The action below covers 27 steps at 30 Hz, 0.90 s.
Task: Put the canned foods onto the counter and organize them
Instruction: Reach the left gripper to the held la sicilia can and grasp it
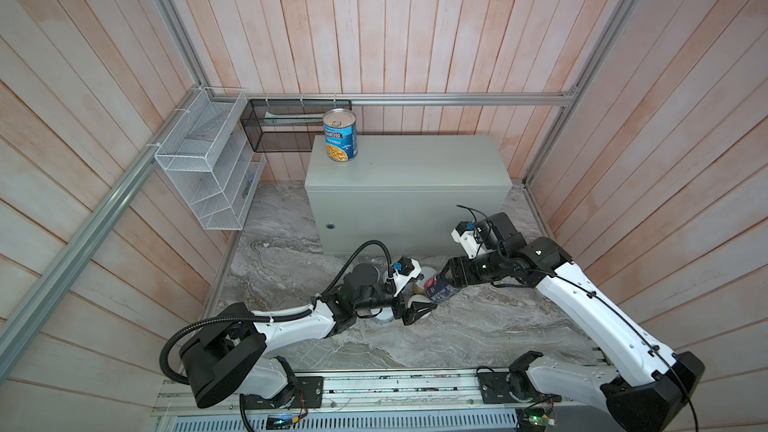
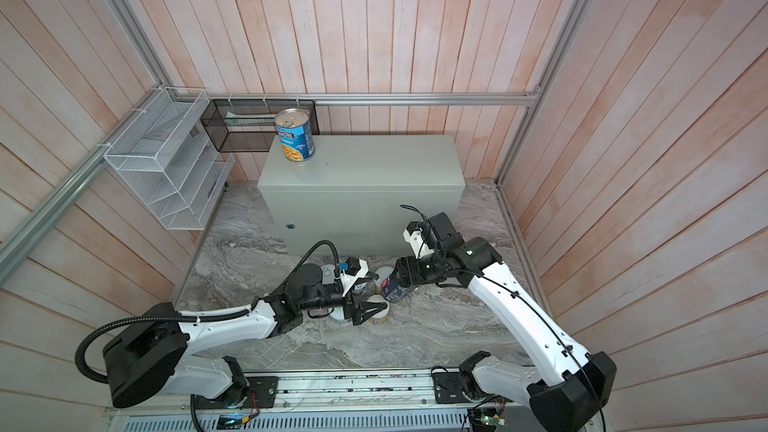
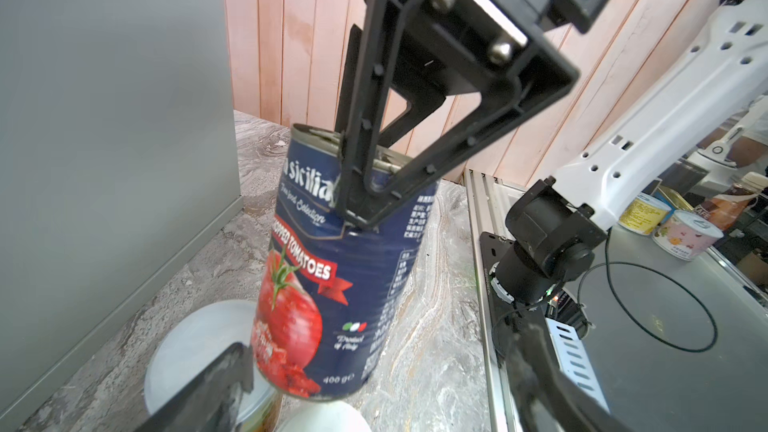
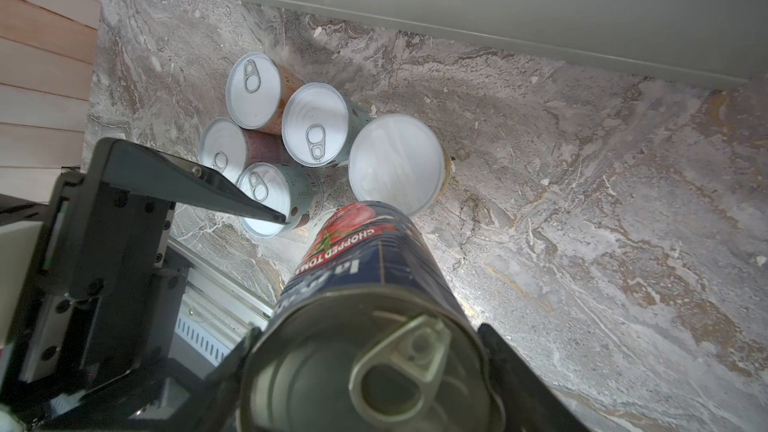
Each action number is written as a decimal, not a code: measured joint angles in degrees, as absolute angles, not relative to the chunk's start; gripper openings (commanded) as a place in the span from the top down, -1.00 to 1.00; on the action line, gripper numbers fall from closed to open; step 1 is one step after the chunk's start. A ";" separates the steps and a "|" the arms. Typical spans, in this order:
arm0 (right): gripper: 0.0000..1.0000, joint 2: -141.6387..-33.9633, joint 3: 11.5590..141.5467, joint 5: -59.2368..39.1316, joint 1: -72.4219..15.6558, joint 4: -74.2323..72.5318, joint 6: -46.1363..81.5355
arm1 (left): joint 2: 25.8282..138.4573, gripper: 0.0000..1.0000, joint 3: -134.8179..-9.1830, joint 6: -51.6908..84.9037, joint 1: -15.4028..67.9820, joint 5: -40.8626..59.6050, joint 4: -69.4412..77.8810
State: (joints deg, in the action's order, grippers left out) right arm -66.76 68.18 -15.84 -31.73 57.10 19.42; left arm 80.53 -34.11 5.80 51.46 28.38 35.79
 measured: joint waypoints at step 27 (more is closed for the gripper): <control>0.19 -63.44 68.18 -21.96 -30.98 56.25 18.41 | 89.19 -0.94 -40.86 6.24 51.55 31.27 38.94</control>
State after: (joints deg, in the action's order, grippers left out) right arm -63.44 68.18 -21.96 -30.98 56.25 18.41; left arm 89.19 -40.86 6.24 51.55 31.27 38.94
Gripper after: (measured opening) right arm 0.740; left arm 0.973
